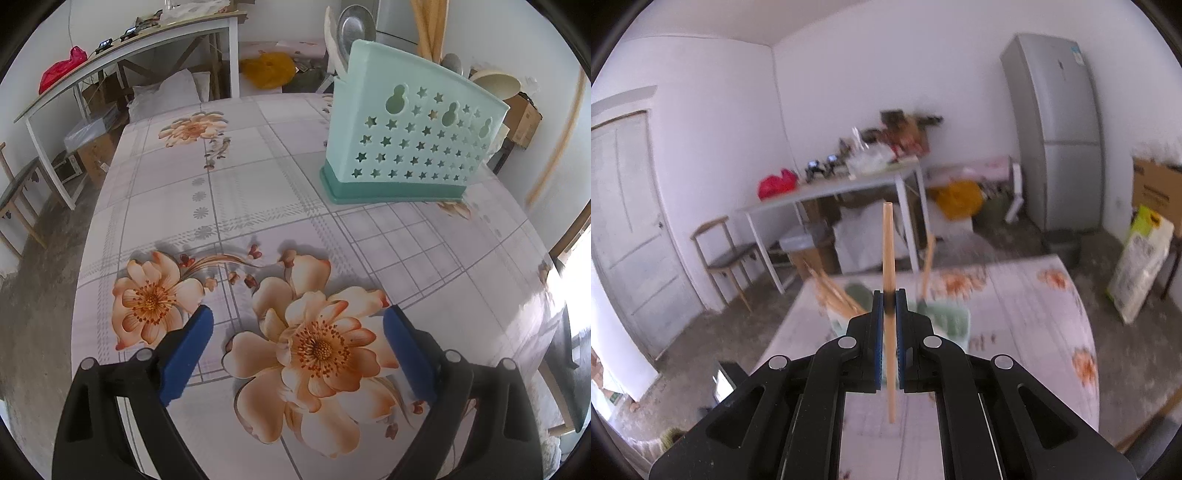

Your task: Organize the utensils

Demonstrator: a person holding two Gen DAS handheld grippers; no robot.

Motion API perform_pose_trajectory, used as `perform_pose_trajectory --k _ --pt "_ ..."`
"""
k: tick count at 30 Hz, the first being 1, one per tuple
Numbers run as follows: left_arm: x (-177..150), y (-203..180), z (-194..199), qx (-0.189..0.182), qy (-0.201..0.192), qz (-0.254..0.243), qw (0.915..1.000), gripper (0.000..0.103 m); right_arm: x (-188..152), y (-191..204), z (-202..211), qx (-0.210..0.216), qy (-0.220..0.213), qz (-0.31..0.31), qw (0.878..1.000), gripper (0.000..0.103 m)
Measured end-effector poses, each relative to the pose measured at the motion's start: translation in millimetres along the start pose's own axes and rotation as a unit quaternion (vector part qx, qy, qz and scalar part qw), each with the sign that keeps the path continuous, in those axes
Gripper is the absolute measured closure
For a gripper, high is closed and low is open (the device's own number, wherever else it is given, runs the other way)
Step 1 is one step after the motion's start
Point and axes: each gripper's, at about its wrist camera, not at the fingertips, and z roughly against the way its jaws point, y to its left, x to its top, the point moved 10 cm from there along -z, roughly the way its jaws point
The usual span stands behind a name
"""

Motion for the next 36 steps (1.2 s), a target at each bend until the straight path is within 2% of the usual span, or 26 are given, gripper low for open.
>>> perform_pose_trajectory --k 9,13,18,22,24,26,28,30,33,36 --pt "-0.3 3.1 0.6 -0.001 -0.002 0.012 0.9999 0.011 70.8 16.2 -14.6 0.033 -0.049 0.035 0.998 0.098" --pt "0.2 3.3 1.8 -0.001 -0.006 0.013 0.9999 0.011 82.8 10.3 -33.3 0.016 -0.061 0.049 0.997 0.098" --pt "4.0 1.8 6.1 -0.005 -0.017 0.013 0.9998 0.009 64.6 -5.0 -66.3 0.001 -0.039 0.045 0.998 0.098" --pt "7.8 -2.0 8.4 -0.011 -0.025 0.01 0.9996 0.008 31.6 -19.5 -93.5 0.004 0.007 0.032 0.999 0.097" --pt "10.8 -5.2 8.7 -0.016 -0.029 0.007 0.9994 0.008 9.6 -26.4 -106.4 0.018 0.046 0.019 0.999 0.096" --pt "14.2 -8.7 8.6 -0.021 -0.034 0.003 0.9992 0.007 -1.5 -29.8 -110.7 0.015 0.067 0.016 0.998 0.088" --pt "19.9 -13.9 9.1 -0.03 -0.041 -0.001 0.9987 0.007 -7.8 -34.1 -106.6 0.011 0.068 0.015 0.997 0.067" --pt "28.0 -20.0 10.8 -0.04 -0.054 -0.008 0.9977 0.007 -7.8 -38.5 -95.0 0.016 0.056 0.007 0.998 0.055" --pt "43.9 -31.8 15.7 -0.06 -0.082 -0.021 0.9946 0.006 -8.3 -50.3 -68.3 0.023 0.025 -0.017 0.999 0.045" --pt "65.3 -42.7 20.4 -0.081 -0.119 -0.032 0.9891 0.006 -18.4 -69.1 -61.7 0.04 0.015 -0.065 0.997 0.042"
